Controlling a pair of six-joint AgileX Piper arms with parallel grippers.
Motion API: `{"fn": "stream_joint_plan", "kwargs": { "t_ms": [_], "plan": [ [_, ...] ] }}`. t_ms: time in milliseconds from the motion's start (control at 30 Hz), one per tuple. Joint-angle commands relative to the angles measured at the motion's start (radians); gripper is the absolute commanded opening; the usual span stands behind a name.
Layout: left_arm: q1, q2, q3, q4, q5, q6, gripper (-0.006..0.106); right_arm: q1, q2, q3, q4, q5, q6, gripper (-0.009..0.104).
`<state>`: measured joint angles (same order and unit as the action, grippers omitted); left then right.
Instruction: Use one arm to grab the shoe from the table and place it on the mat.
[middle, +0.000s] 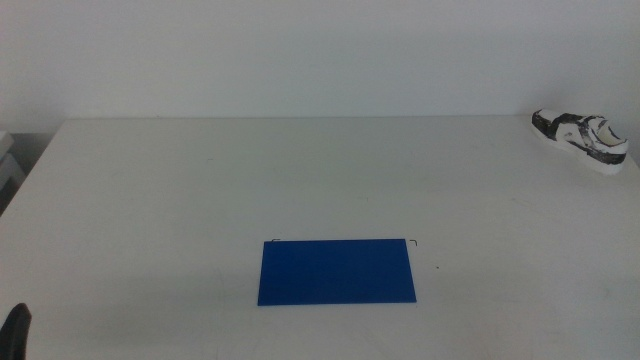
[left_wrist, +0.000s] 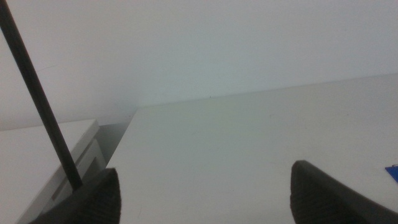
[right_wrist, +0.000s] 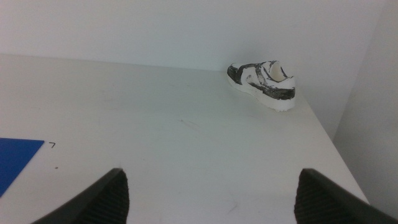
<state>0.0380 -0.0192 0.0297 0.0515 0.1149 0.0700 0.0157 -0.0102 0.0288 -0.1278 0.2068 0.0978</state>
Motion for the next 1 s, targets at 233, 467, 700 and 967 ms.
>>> {"fn": "stream_joint_plan", "kwargs": {
  "t_ms": [233,467,700,967],
  "plan": [
    [-0.005,-0.007,0.005,-0.009,-0.082,-0.006,0.094,-0.001,-0.027,0.004,0.019,-0.075,-0.014,0.092],
    [-0.005,-0.007,0.005,-0.009,-0.082,-0.006,0.094,-0.001,0.031,-0.146,-0.023,0.096,-0.014,0.092],
    [-0.005,-0.007,0.005,-0.009,-0.082,-0.006,0.094,-0.001,0.226,-0.376,-0.023,0.257,-0.014,0.092],
    [-0.005,-0.007,0.005,-0.009,-0.082,-0.006,0.094,-0.001,0.482,-0.636,0.009,0.361,-0.014,0.092]
  ]
}}
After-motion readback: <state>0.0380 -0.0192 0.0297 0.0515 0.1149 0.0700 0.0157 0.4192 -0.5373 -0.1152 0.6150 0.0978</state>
